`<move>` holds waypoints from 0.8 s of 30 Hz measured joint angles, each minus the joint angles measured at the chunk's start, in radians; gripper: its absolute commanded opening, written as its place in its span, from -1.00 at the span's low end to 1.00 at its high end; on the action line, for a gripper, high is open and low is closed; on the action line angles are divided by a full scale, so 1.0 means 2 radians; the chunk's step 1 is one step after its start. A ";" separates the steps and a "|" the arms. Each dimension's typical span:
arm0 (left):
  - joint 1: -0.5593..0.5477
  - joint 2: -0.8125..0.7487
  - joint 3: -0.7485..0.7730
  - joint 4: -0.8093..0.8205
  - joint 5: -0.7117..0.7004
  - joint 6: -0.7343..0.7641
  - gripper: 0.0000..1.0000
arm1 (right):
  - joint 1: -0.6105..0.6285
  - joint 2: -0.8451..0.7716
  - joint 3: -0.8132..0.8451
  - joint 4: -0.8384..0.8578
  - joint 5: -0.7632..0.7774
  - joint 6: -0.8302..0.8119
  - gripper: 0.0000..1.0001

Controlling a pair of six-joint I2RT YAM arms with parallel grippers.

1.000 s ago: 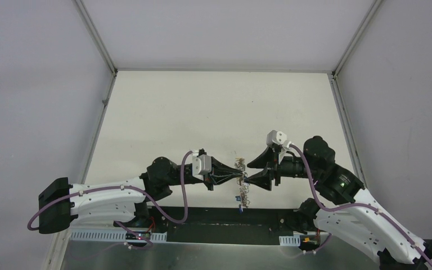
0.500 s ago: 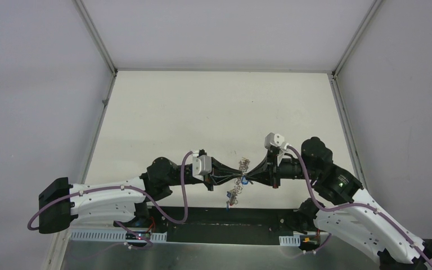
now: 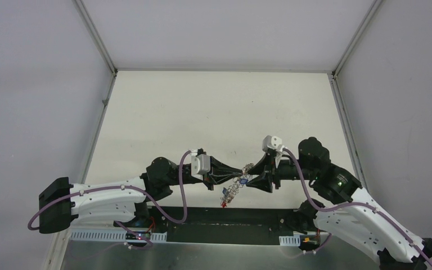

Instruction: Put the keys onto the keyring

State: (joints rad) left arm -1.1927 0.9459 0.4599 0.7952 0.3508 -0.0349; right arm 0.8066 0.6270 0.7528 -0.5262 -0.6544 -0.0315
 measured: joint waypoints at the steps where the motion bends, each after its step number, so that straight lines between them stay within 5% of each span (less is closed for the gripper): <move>1: 0.000 0.000 0.000 0.000 0.000 0.000 -1.00 | 0.000 -0.008 0.000 -0.002 0.002 -0.002 0.00; 12: 0.000 0.000 0.000 -0.006 -0.001 -0.001 -1.00 | 0.000 -0.105 -0.018 0.059 0.007 -0.008 -0.16; 24: 0.000 0.001 0.000 -0.006 -0.001 -0.002 -1.00 | 0.000 -0.031 -0.021 0.119 -0.022 0.001 -0.52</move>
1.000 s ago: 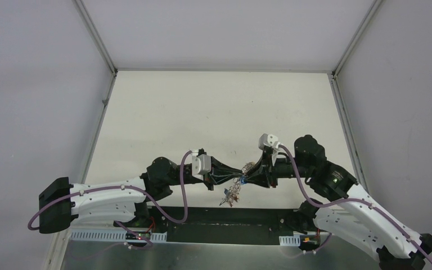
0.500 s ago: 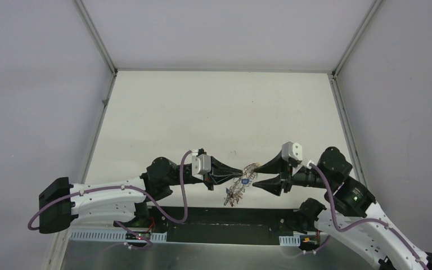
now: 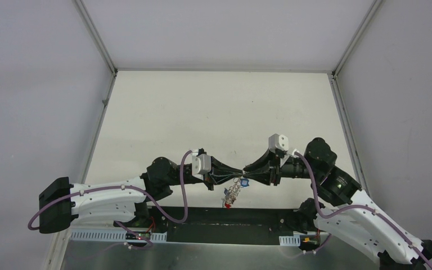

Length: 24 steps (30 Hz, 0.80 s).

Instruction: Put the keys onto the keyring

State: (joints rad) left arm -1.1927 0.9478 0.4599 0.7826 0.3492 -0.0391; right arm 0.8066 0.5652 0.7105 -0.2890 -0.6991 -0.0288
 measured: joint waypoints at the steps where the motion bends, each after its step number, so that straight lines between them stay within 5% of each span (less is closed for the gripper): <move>1: 0.000 0.000 0.000 0.000 0.000 0.000 -1.00 | 0.000 0.003 0.000 0.001 0.000 0.000 -0.58; 4: 0.000 0.000 0.000 0.000 -0.001 0.000 -1.00 | 0.000 0.002 -0.001 0.004 -0.001 0.000 -1.00; 12: 0.000 0.000 0.000 0.003 -0.004 -0.003 -0.96 | 0.000 -0.001 -0.002 0.003 -0.010 -0.008 -1.00; 18: -0.003 -0.012 0.002 -0.037 -0.008 0.002 -0.34 | 0.000 0.012 0.022 -0.071 -0.003 -0.042 -1.00; 24: -0.003 -0.043 0.055 -0.164 -0.018 0.022 -0.22 | 0.000 0.067 0.090 -0.192 0.007 -0.087 -1.00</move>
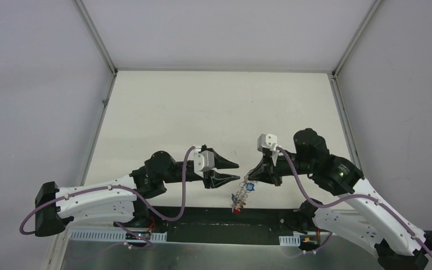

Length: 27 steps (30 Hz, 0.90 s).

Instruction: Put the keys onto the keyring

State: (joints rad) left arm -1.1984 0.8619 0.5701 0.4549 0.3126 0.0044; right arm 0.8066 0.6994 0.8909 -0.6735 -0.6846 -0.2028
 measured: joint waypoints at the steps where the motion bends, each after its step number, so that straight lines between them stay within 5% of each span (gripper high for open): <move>1: 0.000 0.000 0.009 -0.017 0.000 0.005 -0.21 | 0.000 0.011 0.014 -0.020 0.003 -0.008 -1.00; 10: 0.000 0.068 0.061 -0.109 0.009 0.026 -0.01 | 0.000 0.080 0.089 -0.143 0.040 -0.058 -1.00; 20: 0.000 0.131 0.076 -0.091 0.040 0.026 -0.45 | 0.000 0.077 0.091 -0.159 0.049 -0.066 -1.00; 27: 0.000 0.139 0.075 -0.055 0.042 0.014 -0.56 | 0.000 0.072 0.090 -0.158 0.049 -0.066 -1.00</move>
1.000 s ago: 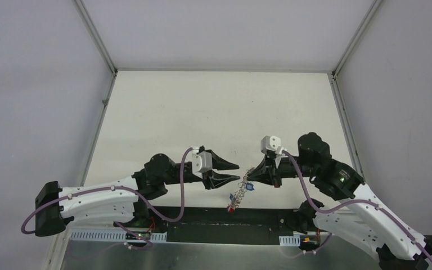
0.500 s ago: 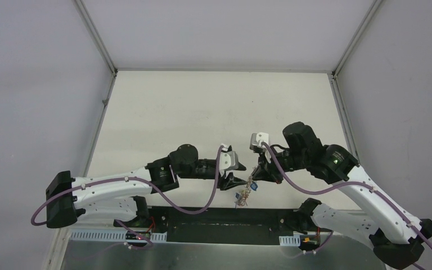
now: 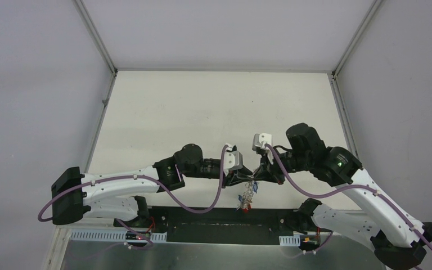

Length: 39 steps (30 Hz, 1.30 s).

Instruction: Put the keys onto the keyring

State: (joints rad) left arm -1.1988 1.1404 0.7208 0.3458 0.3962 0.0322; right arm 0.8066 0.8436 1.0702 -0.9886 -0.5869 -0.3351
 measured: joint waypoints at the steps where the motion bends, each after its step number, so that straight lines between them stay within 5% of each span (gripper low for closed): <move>1: 0.000 0.000 0.000 0.003 0.000 0.000 -0.57 | 0.000 0.000 0.000 0.000 0.000 0.000 -1.00; 10: 0.000 0.002 0.000 0.003 0.001 -0.007 -1.00 | 0.000 -0.002 0.000 0.002 0.006 0.000 -1.00; 13: 0.000 0.002 0.000 0.003 0.001 -0.008 -1.00 | 0.000 -0.007 -0.002 0.003 0.008 0.000 -0.97; 23: 0.000 0.001 -0.008 -0.003 -0.001 -0.009 -1.00 | 0.000 -0.047 -0.010 0.039 0.035 0.015 -0.07; 39: 0.000 -0.089 -0.132 0.189 -0.055 -0.035 -1.00 | 0.000 -0.134 -0.102 0.136 0.041 0.101 0.22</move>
State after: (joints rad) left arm -1.1992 0.9627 0.4568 0.7238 0.2859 -0.0387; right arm 0.8066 0.5755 0.8658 -0.7162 -0.5056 -0.1337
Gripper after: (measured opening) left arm 0.009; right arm 0.599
